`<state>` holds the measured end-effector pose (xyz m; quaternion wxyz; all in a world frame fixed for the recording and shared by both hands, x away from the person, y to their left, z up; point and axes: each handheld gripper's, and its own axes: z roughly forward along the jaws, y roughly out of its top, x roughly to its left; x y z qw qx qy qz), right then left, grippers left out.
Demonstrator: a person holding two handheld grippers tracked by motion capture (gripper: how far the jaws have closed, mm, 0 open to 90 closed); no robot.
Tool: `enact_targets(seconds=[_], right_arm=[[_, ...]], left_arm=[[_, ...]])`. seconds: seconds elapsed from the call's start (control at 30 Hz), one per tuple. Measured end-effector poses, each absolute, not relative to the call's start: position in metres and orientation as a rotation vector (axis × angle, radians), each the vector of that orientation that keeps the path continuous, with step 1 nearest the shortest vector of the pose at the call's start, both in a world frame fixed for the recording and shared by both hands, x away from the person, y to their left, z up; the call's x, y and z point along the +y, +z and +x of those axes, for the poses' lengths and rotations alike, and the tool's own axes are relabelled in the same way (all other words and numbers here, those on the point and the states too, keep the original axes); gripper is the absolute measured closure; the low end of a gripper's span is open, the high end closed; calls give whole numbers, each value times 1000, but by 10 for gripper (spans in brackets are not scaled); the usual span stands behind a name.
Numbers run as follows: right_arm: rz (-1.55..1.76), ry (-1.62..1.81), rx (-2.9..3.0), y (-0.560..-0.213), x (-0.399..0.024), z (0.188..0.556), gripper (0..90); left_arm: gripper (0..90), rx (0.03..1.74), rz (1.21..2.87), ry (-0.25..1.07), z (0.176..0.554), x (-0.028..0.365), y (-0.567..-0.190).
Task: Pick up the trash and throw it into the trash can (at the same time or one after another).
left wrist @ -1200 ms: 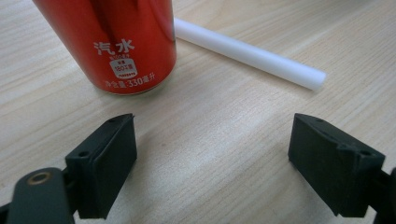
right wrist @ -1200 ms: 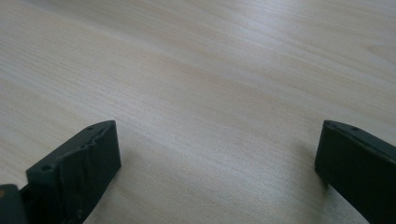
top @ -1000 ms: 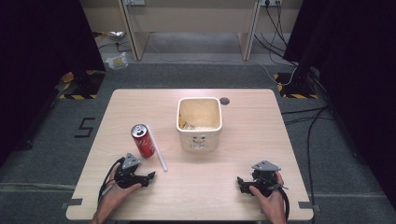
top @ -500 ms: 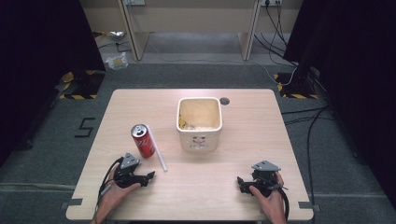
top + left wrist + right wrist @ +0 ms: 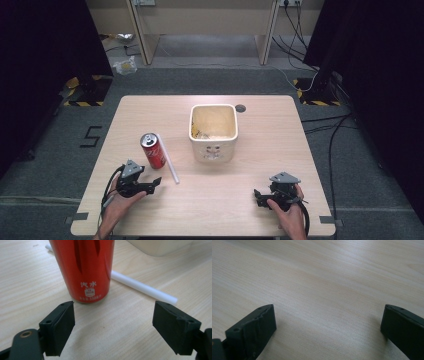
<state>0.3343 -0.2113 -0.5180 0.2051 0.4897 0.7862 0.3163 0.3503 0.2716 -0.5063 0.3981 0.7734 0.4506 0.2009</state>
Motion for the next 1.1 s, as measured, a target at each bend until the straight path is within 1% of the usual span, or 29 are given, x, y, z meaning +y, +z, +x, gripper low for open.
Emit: enact_targets(seconds=[0.23,0.67,1.1], right_arm=[[1366,882,2192,-518,-211,334,3],[1365,881,2192,-518,-211,334,3],[1367,882,2191,-518,-211,334,2]], left_arm=[[176,1148,1928,537,358,272,-499],[180,1156,1881,524,373,274,-489],[193,1147,1867,544,388,269,-482]])
